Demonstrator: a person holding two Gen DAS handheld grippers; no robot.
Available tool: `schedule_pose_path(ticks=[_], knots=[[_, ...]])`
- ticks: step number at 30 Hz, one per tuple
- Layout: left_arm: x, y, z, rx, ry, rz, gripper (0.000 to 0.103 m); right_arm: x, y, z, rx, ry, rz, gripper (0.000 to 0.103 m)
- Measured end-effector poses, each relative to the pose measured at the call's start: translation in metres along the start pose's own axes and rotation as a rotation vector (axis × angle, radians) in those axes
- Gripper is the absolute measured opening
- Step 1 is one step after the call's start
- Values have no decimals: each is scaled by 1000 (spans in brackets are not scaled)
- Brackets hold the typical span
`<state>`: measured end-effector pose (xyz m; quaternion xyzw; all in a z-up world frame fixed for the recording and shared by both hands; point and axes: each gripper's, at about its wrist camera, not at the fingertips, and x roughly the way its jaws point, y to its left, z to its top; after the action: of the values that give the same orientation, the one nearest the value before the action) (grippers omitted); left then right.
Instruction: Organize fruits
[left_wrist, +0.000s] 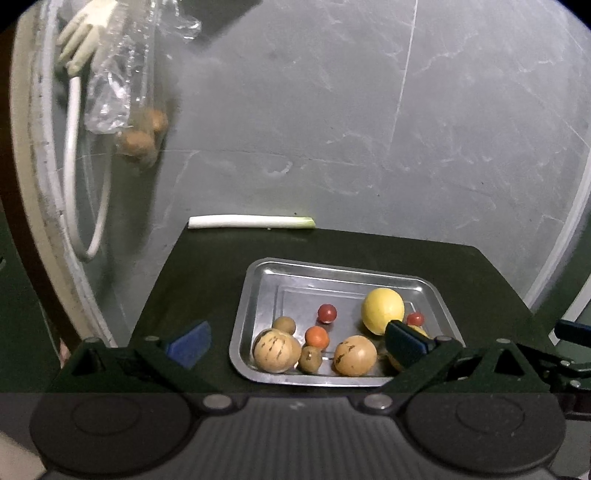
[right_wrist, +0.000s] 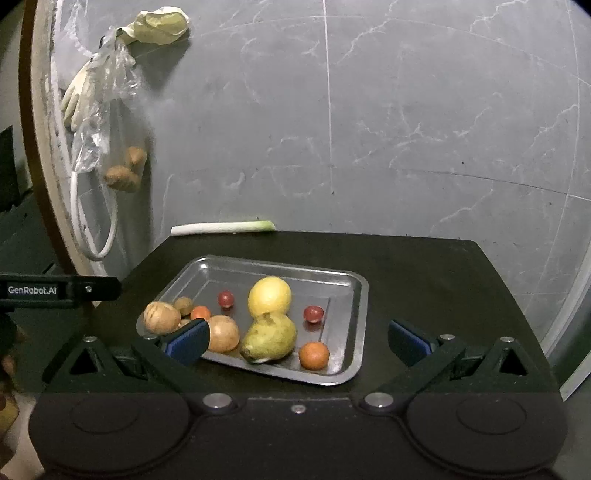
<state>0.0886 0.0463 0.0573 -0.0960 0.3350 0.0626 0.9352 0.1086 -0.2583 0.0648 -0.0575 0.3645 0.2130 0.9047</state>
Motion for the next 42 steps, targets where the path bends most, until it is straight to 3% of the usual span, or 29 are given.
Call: schedule_pose_path(ticks=[6, 15, 24, 33, 42], knots=[[-18, -2, -16, -62, 3, 61, 102, -11, -5, -10, -15, 14, 41, 102], [-47, -11, -36, -67, 1, 119, 102, -24, -6, -26, -5, 38, 73, 102], [-53, -3, -46, -80, 22, 100, 103, -27, 5, -33, 4, 49, 52, 102], [-44, 5, -57, -1, 80, 24, 102, -28, 27, -41, 49, 87, -4, 102], [-44, 15, -63, 12, 107, -6, 102, -29, 39, -45, 75, 101, -37, 102]])
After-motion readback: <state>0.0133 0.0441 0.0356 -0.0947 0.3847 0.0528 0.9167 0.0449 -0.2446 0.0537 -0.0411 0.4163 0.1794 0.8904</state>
